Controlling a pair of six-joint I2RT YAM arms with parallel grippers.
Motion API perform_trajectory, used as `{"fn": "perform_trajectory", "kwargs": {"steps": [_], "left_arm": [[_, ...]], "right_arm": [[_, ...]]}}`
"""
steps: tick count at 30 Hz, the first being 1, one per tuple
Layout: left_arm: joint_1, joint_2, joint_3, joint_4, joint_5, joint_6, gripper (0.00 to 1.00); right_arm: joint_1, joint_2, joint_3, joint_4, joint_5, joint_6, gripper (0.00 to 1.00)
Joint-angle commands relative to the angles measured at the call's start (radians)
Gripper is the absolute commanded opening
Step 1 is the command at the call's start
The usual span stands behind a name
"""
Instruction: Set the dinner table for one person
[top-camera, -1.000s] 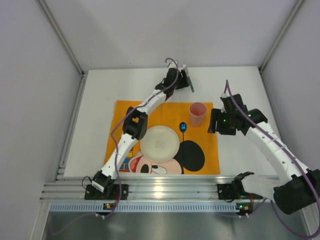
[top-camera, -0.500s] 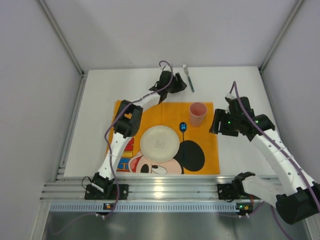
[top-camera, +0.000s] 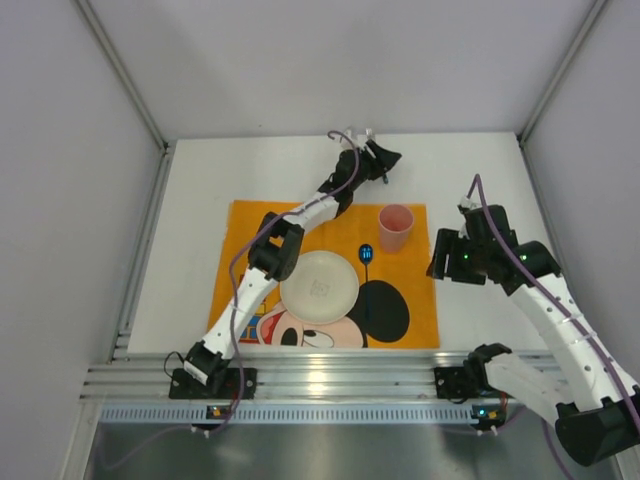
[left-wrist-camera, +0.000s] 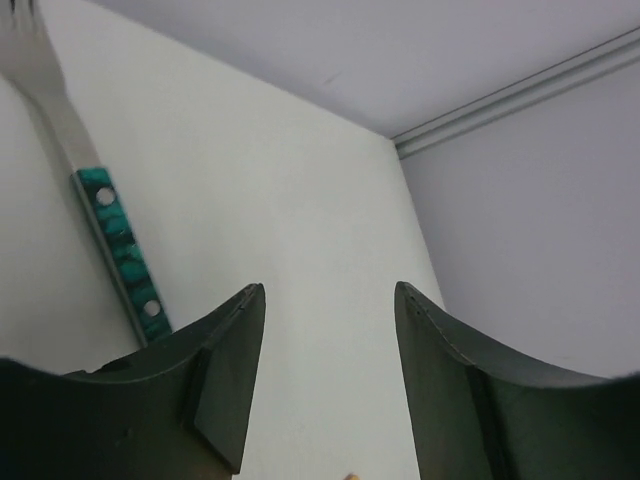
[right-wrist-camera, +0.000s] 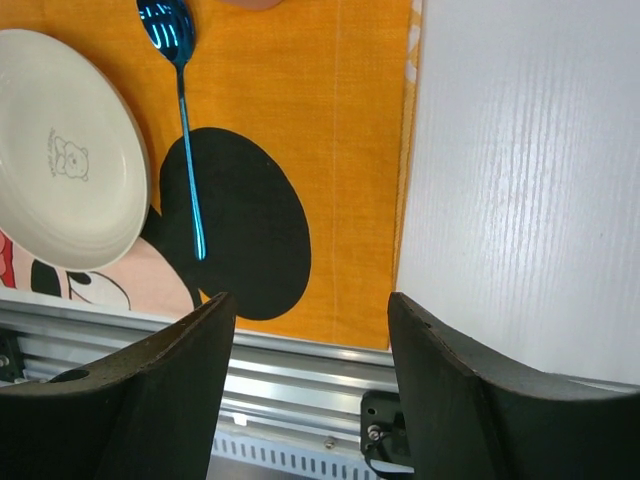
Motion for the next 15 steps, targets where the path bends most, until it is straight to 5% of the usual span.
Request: {"fn": "perform_trajectory", "kwargs": {"steps": [1, 12, 15], "left_arm": [[0.000, 0.153, 0.058, -0.011, -0.028, -0.128, 0.59], [0.002, 0.132, 0.065, -0.236, -0.168, -0.184, 0.53], [0.005, 0.049, -0.055, -0.097, -0.131, -0.114, 0.51]], "right_arm": [[-0.016, -0.004, 0.025, -0.020, 0.022, -0.014, 0.63], [-0.020, 0.031, 0.049, -0.026, 0.030, -0.038, 0.62], [-0.020, 0.037, 0.045, -0.020, 0.025, -0.040, 0.62]]}}
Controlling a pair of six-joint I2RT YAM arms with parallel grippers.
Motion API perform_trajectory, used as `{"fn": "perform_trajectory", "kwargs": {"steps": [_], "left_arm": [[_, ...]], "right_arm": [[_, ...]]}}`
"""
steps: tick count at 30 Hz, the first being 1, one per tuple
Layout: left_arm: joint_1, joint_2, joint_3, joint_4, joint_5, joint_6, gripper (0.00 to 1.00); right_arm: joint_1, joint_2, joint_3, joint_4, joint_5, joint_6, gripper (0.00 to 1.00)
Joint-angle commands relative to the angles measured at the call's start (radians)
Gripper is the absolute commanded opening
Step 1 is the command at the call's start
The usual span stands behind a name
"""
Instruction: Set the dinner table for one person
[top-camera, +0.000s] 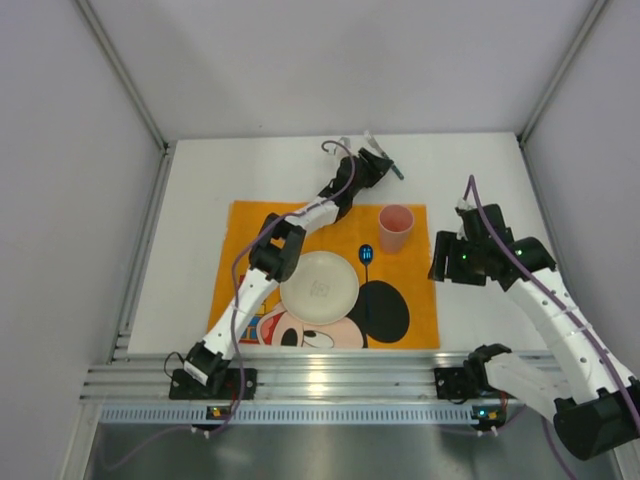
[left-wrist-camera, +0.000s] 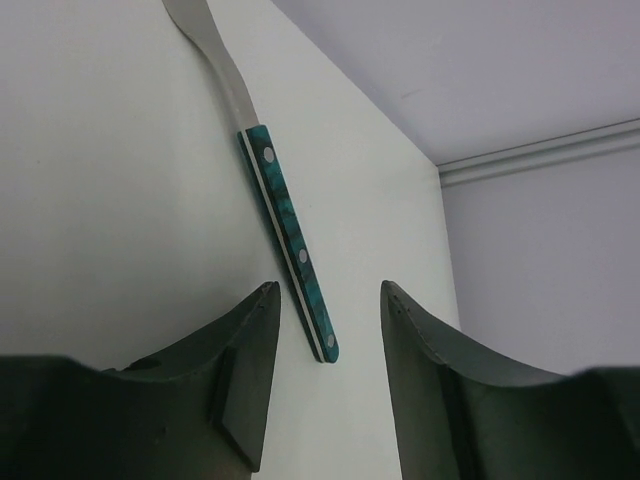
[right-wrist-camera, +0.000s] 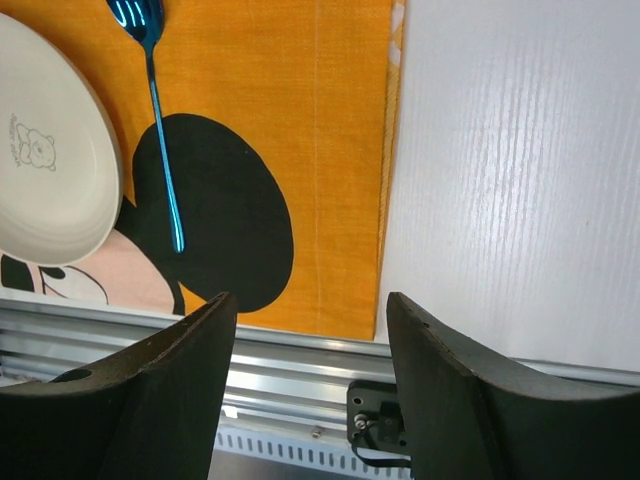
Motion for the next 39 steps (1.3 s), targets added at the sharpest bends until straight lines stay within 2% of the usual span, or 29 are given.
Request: {"fn": "perform_trajectory", "kwargs": {"steps": [1, 3, 7, 10, 13, 15, 17, 18, 20, 21, 23, 24, 25, 26, 27, 29, 30, 33, 35, 39], "left_arm": [[0.011, -0.075, -0.101, -0.038, 0.009, 0.069, 0.51], [0.011, -0.095, -0.104, 0.053, 0.058, 0.111, 0.53], [0.025, -0.171, -0.110, 0.152, 0.136, 0.079, 0.58], [0.046, -0.277, -0.146, 0.165, 0.174, 0.089, 0.59], [0.077, -0.423, -0.258, 0.171, 0.207, 0.092, 0.62], [0.097, -0.536, -0.358, 0.181, 0.251, 0.085, 0.69], [0.121, -0.621, -0.476, 0.169, 0.282, 0.083, 0.90], [0.127, -0.714, -0.523, 0.163, 0.279, 0.092, 0.99], [0.143, -0.808, -0.654, 0.075, 0.247, 0.146, 0.99], [0.147, -0.896, -0.692, 0.031, 0.206, 0.175, 0.99], [0.160, -0.976, -0.769, -0.106, 0.164, 0.268, 0.99], [0.161, -1.062, -0.795, -0.230, 0.140, 0.298, 0.99], [0.164, -1.107, -0.826, -0.275, 0.110, 0.363, 0.98], [0.164, -1.156, -0.893, -0.321, 0.081, 0.390, 0.98], [0.166, -1.252, -0.927, -0.419, 0.057, 0.414, 0.97], [0.170, -1.345, -1.007, -0.521, -0.034, 0.515, 0.96], [0.180, -1.439, -1.036, -0.580, -0.074, 0.540, 0.96], [0.204, -1.611, -1.171, -0.610, -0.140, 0.546, 0.97], [0.207, -1.665, -1.237, -0.651, -0.173, 0.504, 0.97], [0.206, -1.713, -1.265, -0.730, -0.184, 0.450, 0.95]], "right_arm": [[-0.015, 0.003, 0.042, 0.012, 0.011, -0.018, 0.62], [-0.015, 0.005, 0.042, 0.023, 0.001, -0.022, 0.62], [-0.015, 0.031, 0.099, 0.098, -0.016, -0.079, 0.63], [-0.020, 0.112, 0.211, 0.165, -0.010, -0.124, 0.63], [-0.013, 0.225, 0.367, 0.227, 0.014, -0.148, 0.63], [-0.013, 0.317, 0.491, 0.273, 0.014, -0.153, 0.64], [-0.016, 0.385, 0.588, 0.314, 0.043, -0.171, 0.68], [-0.018, 0.470, 0.622, 0.345, 0.049, -0.180, 0.70], [-0.030, 0.575, 0.703, 0.365, 0.040, -0.213, 0.71], [-0.036, 0.697, 0.804, 0.367, 0.031, -0.225, 0.71], [-0.052, 0.836, 0.933, 0.355, -0.019, -0.225, 0.72], [-0.061, 0.984, 1.076, 0.341, -0.041, -0.220, 0.74], [-0.078, 1.060, 1.161, 0.330, -0.085, -0.219, 0.75], [-0.088, 1.135, 1.334, 0.319, -0.101, -0.214, 0.76], [-0.108, 1.272, 1.410, 0.315, -0.105, -0.208, 0.78], [-0.131, 1.377, 1.539, 0.348, -0.118, -0.191, 0.83], [-0.141, 1.439, 1.545, 0.412, -0.113, -0.190, 0.84], [-0.139, 1.531, 1.550, 0.509, -0.069, -0.187, 0.84], [-0.133, 1.597, 1.620, 0.496, -0.047, -0.193, 0.84], [-0.115, 1.700, 1.602, 0.453, -0.052, -0.196, 0.81]]}}
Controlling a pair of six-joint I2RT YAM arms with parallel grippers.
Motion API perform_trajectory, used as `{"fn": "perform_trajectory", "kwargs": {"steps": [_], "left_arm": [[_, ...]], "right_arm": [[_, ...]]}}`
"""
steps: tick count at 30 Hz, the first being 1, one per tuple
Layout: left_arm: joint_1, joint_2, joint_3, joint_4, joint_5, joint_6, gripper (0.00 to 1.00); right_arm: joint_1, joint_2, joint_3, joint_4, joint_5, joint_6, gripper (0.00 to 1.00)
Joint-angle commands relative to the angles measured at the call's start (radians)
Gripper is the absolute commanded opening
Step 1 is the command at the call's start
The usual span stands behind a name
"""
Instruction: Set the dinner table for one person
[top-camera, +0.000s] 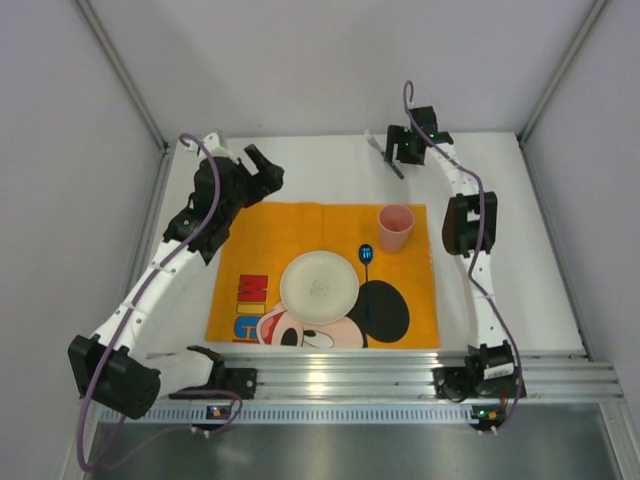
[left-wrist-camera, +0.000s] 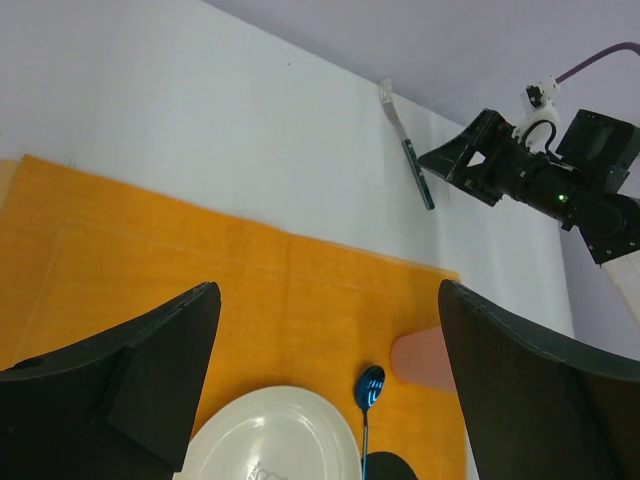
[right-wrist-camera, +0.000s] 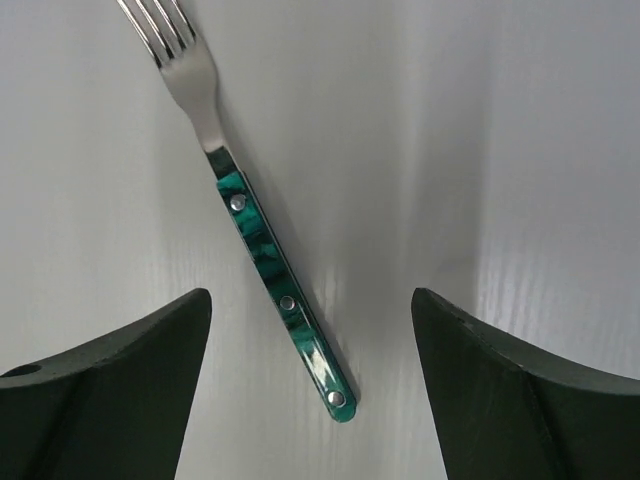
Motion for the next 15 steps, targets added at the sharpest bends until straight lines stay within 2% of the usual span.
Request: {"fn": "perform_trajectory", "kwargs": {"steps": [1, 8, 10, 11, 13, 15], "left_arm": [[-0.003, -0.013, -0.020, -0.105, -0.060, -0.020, 0.95], [-0.003, -0.008, -0.014, -0.143, -0.083, -0.037, 0.95], [-0.003, -0.016, -0.015, -0.157, -0.077, -0.048, 0.94], [-0.003, -0.022, -0.017, -0.165, -0.077, -0.049, 0.94], [-0.001, -0.034, -0.020, -0.183, -0.087, -0.051, 0.94], [-0.003, -0.056, -0.018, -0.202, -0.095, -0.048, 0.94]], "right_arm": [[0.039, 0.025, 0.058, 0.025, 0.003, -0.015, 0.81], [0.067, 0.069, 0.050, 0.022, 0.066, -0.033, 0.75], [0.073, 0.071, 0.052, 0.013, 0.107, -0.035, 0.66], [0.076, 0.068, 0.050, 0.004, 0.116, -0.037, 0.55], [0.082, 0.063, 0.032, -0.005, 0.138, -0.035, 0.48], [0.090, 0.046, 0.004, -0.028, 0.171, -0.032, 0.34]]}}
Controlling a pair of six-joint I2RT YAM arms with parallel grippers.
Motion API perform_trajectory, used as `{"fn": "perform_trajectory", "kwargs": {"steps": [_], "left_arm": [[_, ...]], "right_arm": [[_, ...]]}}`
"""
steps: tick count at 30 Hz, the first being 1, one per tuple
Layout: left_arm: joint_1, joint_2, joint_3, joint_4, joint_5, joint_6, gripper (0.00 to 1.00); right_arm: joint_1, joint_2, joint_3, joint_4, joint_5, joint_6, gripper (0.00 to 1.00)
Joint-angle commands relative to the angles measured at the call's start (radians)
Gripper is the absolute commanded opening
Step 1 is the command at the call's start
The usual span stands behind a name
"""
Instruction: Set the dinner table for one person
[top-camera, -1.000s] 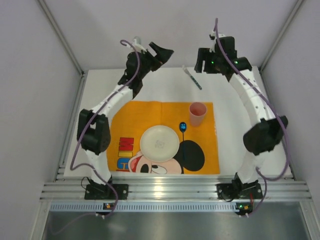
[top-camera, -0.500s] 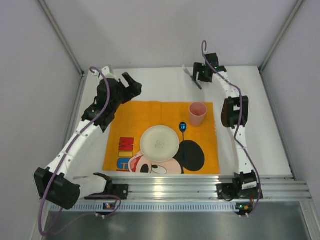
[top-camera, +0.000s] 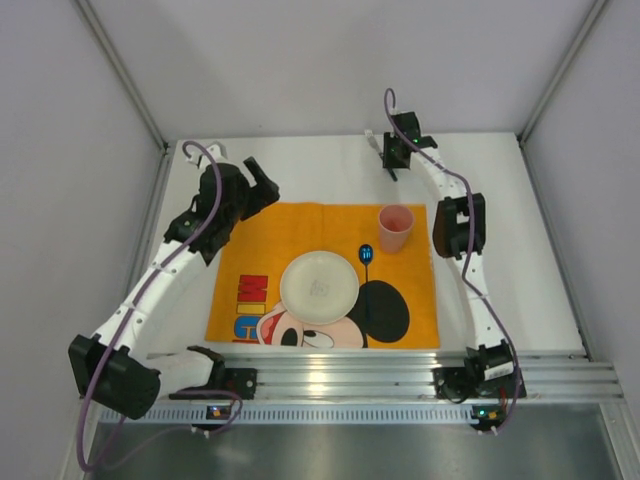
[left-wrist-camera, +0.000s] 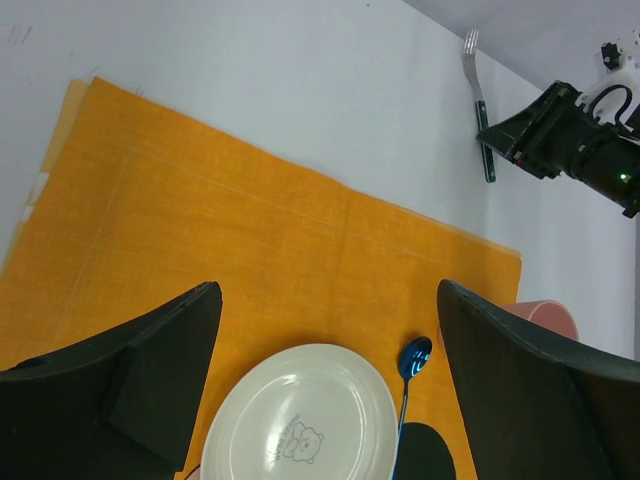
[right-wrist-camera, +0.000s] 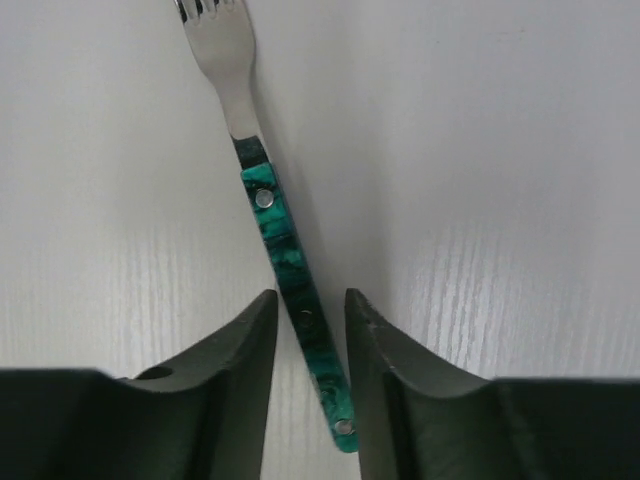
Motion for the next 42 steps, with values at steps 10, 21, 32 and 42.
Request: {"fn": "perform_trajectory", "kwargs": {"steps": [10, 21, 32, 42], "left_arm": [[-0.001, -0.148, -0.041, -0.101, -0.058, 0.022, 0.95], [0.000, -0.131, -0.056, -0.044, -0.009, 0.063, 0.95], [0.023, -0.119, -0.095, -0.050, -0.122, 0.147, 0.97], [0.120, -0.206, -0.196, 0.011, 0.122, 0.283, 0.98]], "right_arm": [[0.056, 0.012, -0.012, -0.128, 0.183, 0.002, 0.00], [-0.012, -0.203, 0.014, -0.052, 0.312, -0.021, 0.00], [0.015, -0.571, -0.095, -0.111, 0.156, 0.098, 0.00], [0.382, -0.821, -0.434, -0.067, -0.219, 0.356, 0.00]]}}
